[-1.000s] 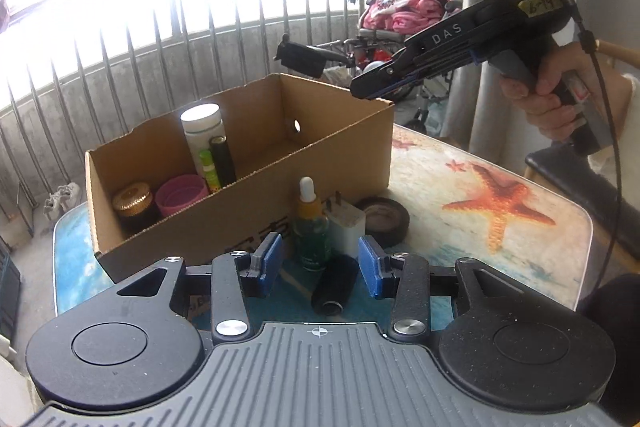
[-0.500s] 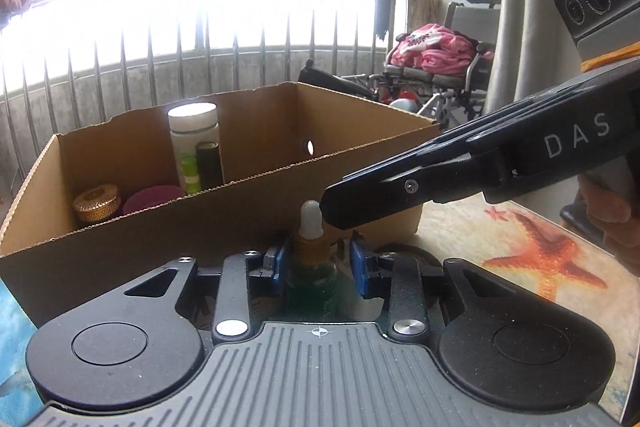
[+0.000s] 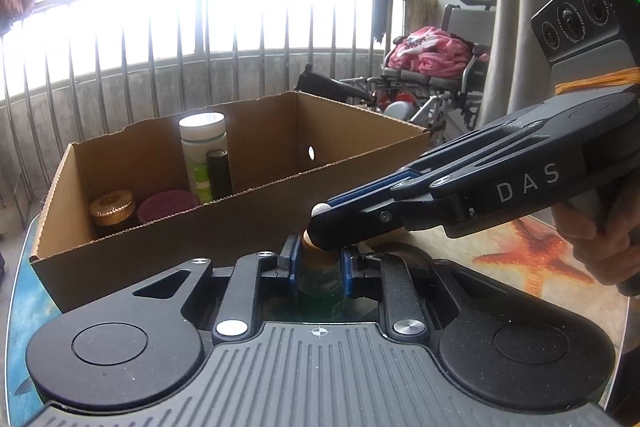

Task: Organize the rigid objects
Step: 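Grasp the amber dropper bottle by its neck with the right gripper, then carry the dropper bottle into the box and lower it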

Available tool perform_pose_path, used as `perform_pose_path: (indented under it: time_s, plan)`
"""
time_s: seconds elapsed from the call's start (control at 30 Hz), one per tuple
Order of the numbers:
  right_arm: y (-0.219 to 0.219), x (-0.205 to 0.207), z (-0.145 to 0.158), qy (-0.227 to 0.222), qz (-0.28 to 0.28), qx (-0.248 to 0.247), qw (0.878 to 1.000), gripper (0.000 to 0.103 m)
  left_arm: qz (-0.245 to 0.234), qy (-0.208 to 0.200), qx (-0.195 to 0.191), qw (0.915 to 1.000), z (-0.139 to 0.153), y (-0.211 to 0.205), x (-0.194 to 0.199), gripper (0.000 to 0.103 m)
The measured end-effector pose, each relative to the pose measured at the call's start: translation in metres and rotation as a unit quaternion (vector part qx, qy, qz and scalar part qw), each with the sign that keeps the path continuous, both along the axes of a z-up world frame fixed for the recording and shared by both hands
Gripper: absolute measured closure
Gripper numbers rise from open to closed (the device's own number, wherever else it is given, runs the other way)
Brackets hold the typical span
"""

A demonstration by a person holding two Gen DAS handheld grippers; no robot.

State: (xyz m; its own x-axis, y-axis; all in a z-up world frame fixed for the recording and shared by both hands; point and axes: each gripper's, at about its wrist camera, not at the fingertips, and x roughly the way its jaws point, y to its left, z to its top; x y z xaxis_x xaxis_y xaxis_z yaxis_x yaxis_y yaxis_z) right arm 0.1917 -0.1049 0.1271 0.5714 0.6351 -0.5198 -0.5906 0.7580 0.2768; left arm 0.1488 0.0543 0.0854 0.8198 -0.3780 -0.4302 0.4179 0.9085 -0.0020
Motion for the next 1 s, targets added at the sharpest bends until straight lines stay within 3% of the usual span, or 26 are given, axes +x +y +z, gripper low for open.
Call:
perform_pose_path:
  time_s: [0.3,0.43,0.57,0.7,0.8,1.0]
  plan:
    - [0.004,-0.012,0.053,-0.051,0.009,0.013,0.999,0.086,-0.006,-0.038,0.001,0.9993,0.061,0.010,-0.003,0.084]
    - [0.009,-0.002,0.085,-0.072,0.016,0.026,0.997,0.086,-0.004,-0.054,0.023,0.9983,0.091,0.019,0.010,0.084]
    - [0.031,0.029,0.103,-0.080,0.020,0.024,0.996,0.085,0.005,-0.023,0.053,0.9983,0.101,0.036,0.050,0.084]
    - [0.075,0.078,0.090,-0.070,0.014,0.003,0.997,0.086,0.027,0.042,0.069,0.9964,0.083,0.058,0.095,0.084]
    - [0.092,0.118,0.069,-0.007,0.020,0.025,0.999,0.086,0.025,0.078,0.082,0.9933,0.066,0.071,0.118,0.084]
    - [0.105,0.157,0.033,0.045,0.010,0.021,0.999,0.086,0.021,0.125,0.111,0.9857,0.044,0.083,0.147,0.084]
